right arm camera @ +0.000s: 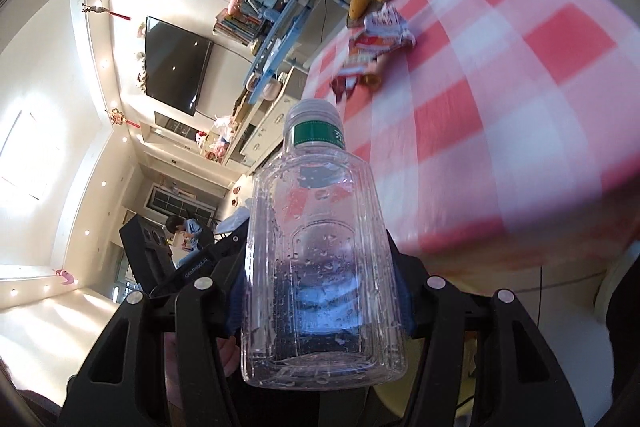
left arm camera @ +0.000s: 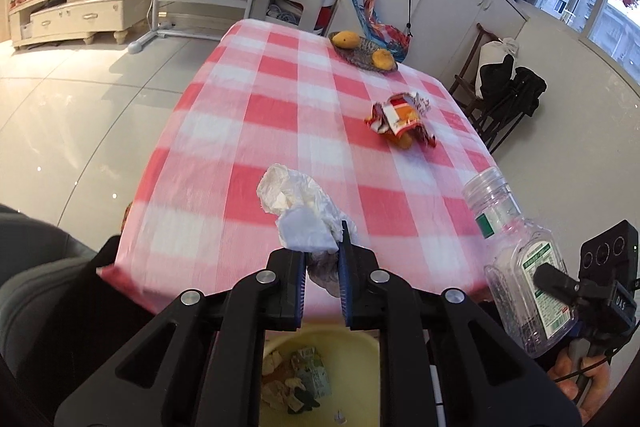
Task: Collect trash
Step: 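Grasp the clear plastic bottle with the right tool while the left grasps white tissue, then carry the bottle and tissue over the yellow bucket and open both tools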
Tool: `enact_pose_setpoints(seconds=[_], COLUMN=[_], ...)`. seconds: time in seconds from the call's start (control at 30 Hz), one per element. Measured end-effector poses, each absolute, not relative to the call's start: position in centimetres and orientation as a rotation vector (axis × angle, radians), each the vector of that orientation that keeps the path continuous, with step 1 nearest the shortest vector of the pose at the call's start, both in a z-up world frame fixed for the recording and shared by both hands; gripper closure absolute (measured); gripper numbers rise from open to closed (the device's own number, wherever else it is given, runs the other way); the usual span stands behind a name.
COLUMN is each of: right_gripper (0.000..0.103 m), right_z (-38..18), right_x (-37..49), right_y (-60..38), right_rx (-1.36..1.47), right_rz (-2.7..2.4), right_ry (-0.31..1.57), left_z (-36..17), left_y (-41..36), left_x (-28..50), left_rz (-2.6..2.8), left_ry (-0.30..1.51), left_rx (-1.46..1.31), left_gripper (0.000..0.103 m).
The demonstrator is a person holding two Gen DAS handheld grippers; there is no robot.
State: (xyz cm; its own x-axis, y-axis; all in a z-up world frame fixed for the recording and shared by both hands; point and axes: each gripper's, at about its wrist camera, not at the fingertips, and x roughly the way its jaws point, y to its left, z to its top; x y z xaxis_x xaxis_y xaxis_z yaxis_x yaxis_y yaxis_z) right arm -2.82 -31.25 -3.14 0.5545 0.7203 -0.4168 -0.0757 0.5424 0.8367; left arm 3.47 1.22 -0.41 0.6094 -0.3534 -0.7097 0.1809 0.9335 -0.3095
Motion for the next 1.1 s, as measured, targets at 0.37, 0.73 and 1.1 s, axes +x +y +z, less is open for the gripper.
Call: enact_pose_setpoints(seconds=[0.37,0.73,1.1], right_gripper=[0.047,0.047,0.048], right_z=[-4.2,-5.1,-5.8], right_x=[-4.7,-5.1,-4.8], right_y=[-28.9,-25.2,-22.1], right_rx=[0.841,0.701,0.548], right_rz=[0.582,0.593,0.603], right_ry=[0.914,1.015,1.086], left_z=[-1.4,-2.9,-3.6], left_y=[1.8,1.9,2.6], left_x=[-0.7,-3.7,-3.8], left_rz=[-0.303,-0.313,-0.316], left_ry=[0.874,0.883,0.888], left_rx=[-0.212,-0.205,-0.227], left_gripper=[0.090,0.090,0.090])
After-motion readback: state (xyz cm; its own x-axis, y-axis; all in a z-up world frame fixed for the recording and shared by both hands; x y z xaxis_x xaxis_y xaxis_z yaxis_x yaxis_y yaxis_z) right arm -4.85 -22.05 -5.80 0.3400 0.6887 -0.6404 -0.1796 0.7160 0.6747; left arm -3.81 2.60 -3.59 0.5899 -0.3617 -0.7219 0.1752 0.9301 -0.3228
